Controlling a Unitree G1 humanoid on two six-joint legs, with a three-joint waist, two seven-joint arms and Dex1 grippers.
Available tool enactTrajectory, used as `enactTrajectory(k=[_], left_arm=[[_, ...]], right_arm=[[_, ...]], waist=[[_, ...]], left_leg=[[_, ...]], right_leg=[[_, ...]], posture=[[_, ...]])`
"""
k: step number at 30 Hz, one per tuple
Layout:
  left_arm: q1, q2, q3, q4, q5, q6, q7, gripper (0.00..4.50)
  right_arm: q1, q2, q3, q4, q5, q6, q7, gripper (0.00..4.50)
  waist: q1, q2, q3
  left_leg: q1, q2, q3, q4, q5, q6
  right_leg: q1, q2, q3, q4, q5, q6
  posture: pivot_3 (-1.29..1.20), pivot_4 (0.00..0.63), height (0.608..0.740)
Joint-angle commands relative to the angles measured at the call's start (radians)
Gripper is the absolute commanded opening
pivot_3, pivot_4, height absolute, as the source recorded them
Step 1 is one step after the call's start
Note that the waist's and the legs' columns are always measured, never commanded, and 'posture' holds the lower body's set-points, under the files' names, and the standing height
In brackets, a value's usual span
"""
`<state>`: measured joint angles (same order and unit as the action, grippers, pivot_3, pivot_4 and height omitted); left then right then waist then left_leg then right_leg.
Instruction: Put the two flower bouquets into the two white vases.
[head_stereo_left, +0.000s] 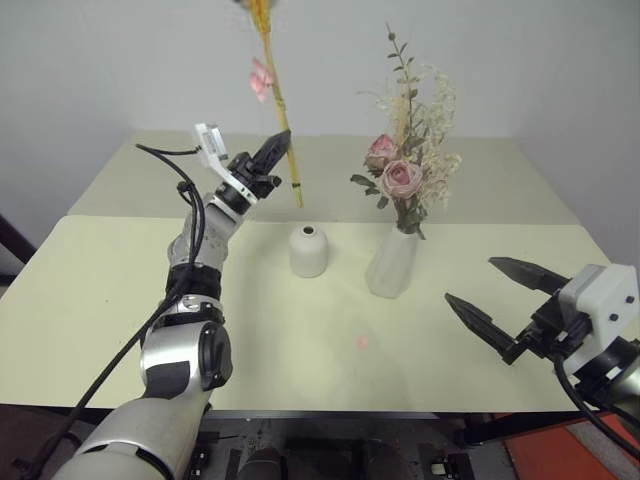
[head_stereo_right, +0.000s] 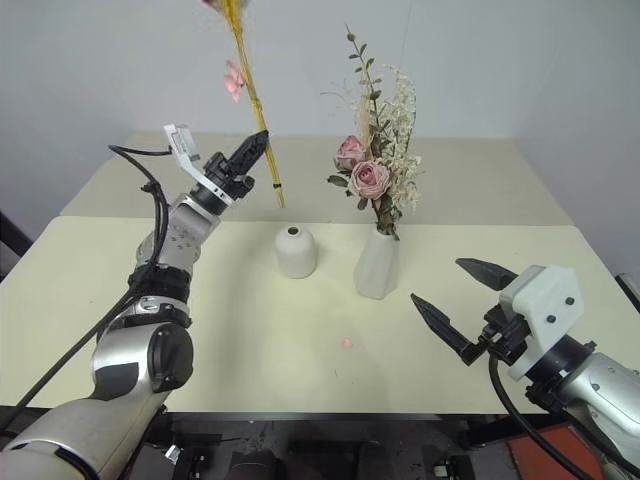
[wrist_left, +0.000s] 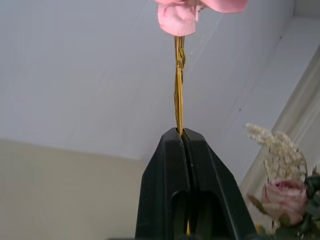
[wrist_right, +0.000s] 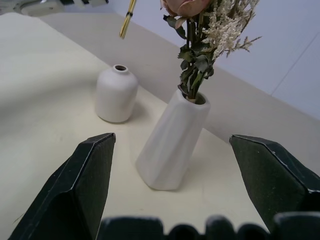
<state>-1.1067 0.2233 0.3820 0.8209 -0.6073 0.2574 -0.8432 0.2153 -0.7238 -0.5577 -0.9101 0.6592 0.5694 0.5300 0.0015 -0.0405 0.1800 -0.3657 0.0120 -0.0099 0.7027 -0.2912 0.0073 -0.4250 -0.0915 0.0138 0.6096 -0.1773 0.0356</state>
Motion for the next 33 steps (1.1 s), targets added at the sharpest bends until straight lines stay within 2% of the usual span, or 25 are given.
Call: enactTrajectory(k=[1, 33], left_arm=[[-0.008, -0.010, -0.028, -0.006, 0.030, -0.051, -0.023, 0.03], [0.008, -0.029, -0.028, 0.125, 0.079, -0.114, -0.040, 0.03]], right_arm=[[-0.008, -0.001, -0.007, -0.025, -0.012, -0.032, -0.008, 4.32], [0.005, -0.006, -0.032, -0.039, -0.008, -0.024, -0.008, 4.32]], waist=[[0.000, 0.000, 0.000], [0.001, 0.000, 0.000]], left_leg=[[0.000, 0.000, 0.000, 0.000, 0.000, 0.000], [-0.001, 0.000, 0.000, 0.000, 0.000, 0.000]], right_leg=[[0.000, 0.000, 0.000, 0.000, 0.000, 0.000], [0.000, 0.000, 0.000, -0.001, 0.000, 0.000]], posture=[[0.00, 0.150, 0.740], [0.00, 0.150, 0.740]])
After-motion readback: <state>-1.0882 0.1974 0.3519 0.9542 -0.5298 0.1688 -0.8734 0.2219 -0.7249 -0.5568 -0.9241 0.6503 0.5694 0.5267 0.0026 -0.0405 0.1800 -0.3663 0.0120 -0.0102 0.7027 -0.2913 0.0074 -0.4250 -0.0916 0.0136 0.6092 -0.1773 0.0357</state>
